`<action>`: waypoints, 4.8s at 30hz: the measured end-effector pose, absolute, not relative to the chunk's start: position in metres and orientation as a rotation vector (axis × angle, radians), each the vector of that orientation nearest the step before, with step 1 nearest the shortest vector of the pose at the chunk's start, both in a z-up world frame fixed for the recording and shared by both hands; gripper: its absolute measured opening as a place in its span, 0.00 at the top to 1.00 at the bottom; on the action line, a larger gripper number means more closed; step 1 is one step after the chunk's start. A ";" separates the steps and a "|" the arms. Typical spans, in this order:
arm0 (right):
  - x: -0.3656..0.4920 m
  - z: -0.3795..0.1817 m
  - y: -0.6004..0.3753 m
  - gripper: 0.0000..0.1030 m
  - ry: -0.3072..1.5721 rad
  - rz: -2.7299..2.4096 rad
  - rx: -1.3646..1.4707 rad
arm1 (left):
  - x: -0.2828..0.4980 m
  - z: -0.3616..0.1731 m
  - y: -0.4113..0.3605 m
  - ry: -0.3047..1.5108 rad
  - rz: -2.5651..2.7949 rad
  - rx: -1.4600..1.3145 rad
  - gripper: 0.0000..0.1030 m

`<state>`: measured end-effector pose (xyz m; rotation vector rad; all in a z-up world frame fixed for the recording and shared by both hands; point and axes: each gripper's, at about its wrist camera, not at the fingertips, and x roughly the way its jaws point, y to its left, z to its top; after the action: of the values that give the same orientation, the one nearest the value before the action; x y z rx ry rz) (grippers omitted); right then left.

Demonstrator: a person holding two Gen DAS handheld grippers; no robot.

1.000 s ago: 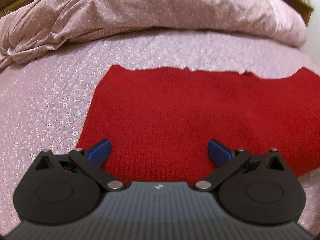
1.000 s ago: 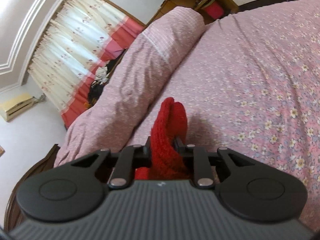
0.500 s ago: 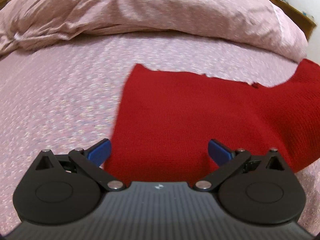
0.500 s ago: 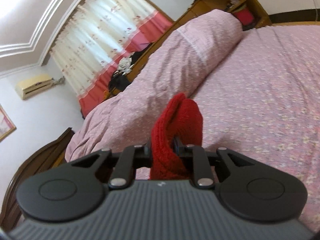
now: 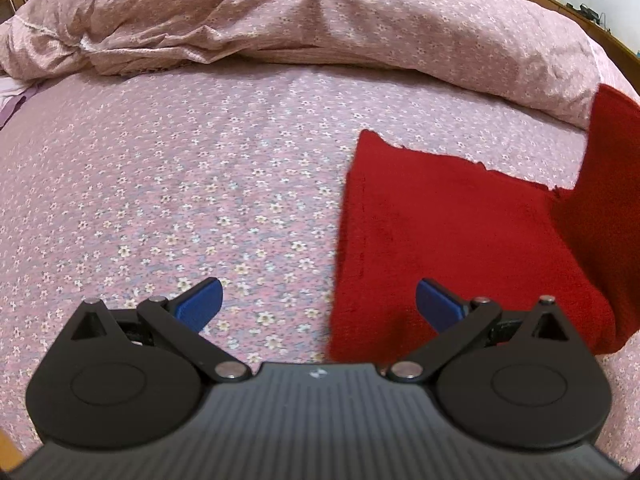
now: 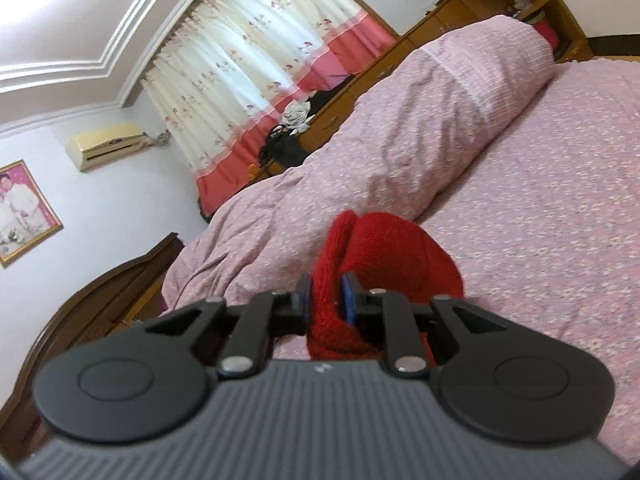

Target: Fold small clothes

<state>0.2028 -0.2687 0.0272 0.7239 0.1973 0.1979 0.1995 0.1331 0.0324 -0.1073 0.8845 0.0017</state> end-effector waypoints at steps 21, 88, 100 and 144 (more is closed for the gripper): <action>0.208 -0.011 -0.144 0.87 0.395 0.326 0.312 | 0.187 0.023 0.156 0.904 0.001 -0.139 0.00; 0.187 -0.031 -0.267 0.50 0.423 0.371 0.407 | 0.283 0.028 -0.028 0.993 -0.460 -0.374 0.80; 0.199 -0.027 -0.261 0.47 0.477 0.351 0.388 | 0.255 0.056 0.041 0.946 -0.413 -0.454 0.81; 0.194 -0.035 -0.280 0.43 0.455 0.331 0.459 | 0.297 -0.009 0.042 1.014 -0.335 -0.554 0.60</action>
<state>0.1935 -0.2805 -0.0347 0.4594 0.4550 0.3313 0.2966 0.0420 -0.0088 -0.5536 1.0139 -0.3349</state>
